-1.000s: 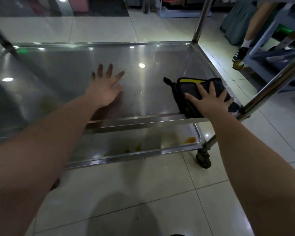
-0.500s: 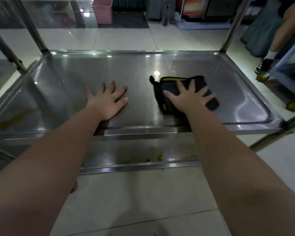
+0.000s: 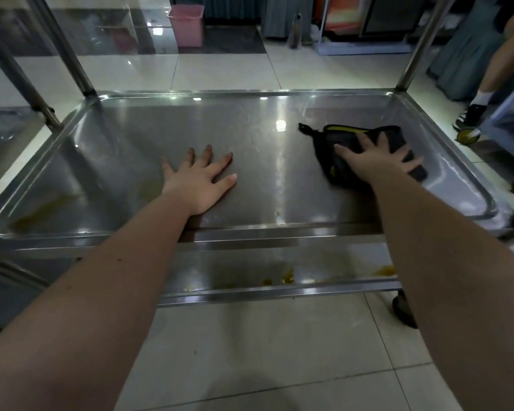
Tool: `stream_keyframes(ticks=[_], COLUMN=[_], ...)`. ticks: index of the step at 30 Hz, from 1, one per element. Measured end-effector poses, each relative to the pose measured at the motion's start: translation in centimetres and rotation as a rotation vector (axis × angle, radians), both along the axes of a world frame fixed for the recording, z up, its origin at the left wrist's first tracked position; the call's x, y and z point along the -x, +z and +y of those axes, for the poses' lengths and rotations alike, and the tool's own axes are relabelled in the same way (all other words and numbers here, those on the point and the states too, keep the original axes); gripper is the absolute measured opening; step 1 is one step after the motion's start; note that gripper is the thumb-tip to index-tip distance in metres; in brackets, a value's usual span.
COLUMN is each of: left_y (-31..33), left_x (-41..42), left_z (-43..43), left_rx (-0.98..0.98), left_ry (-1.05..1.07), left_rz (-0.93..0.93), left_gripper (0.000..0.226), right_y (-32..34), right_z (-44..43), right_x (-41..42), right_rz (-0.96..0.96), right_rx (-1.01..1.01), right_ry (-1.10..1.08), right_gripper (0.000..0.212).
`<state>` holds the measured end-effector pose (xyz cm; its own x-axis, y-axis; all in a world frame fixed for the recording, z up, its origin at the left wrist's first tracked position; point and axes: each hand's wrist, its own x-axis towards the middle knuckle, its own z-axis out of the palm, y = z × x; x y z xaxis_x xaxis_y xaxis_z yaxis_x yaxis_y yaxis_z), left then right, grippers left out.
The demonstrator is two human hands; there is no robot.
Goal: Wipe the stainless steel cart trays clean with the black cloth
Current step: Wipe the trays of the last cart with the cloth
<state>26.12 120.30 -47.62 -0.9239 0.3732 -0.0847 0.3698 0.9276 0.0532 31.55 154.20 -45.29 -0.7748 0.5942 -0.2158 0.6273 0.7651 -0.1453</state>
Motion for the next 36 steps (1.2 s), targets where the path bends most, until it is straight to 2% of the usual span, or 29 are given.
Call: stream_keyframes(ticks=[5, 7, 10, 13, 18, 23, 26, 28, 31, 36], left_y=[-0.1, -0.1, -0.1, -0.1, -0.2, -0.1, -0.1, -0.1, 0.1, 1.0], left_x=[-0.3, -0.4, -0.2, -0.3, -0.5, -0.7, -1.1, -1.2, -1.0, -0.6], left_z=[0.2, 0.1, -0.1, -0.4, -0.8, -0.8, -0.8, -0.8, -1.2, -2.7], left_rx=[0.012, 0.006, 0.01, 0.008, -0.012, -0.017, -0.009, -0.002, -0.028, -0.358], left_ry=[-0.004, 0.0, 0.012, 0.021, 0.007, -0.001, -0.005, -0.005, 0.004, 0.046], left_rz=[0.01, 0.003, 0.009, 0.009, 0.011, 0.014, 0.006, -0.002, -0.026, -0.061], left_gripper=[0.06, 0.061, 0.063, 0.064, 0.063, 0.063, 0.063, 0.062, 0.056, 0.05], right_y=[0.1, -0.1, -0.7, -1.0, -1.2, -1.1, -0.8, -0.8, -1.0, -1.0], right_z=[-1.3, -5.5, -13.1, -16.3, -10.7, -0.9, 0.3, -1.8, -7.6, -21.6], right_x=[-0.2, 0.8, 1.8, 1.3, -1.6, -7.8, -9.3, -9.1, -7.8, -5.0], right_rz=[-0.008, 0.025, 0.047, 0.058, 0.061, 0.025, -0.014, -0.012, 0.032, 0.053], right_rx=[0.0, -0.031, -0.055, -0.037, -0.037, -0.061, -0.059, -0.068, -0.084, -0.058], right_ry=[-0.07, 0.017, 0.259, 0.324, 0.279, 0.037, -0.08, -0.088, 0.017, 0.18], right_gripper=[0.095, 0.093, 0.089, 0.086, 0.086, 0.09, 0.09, 0.091, 0.09, 0.087])
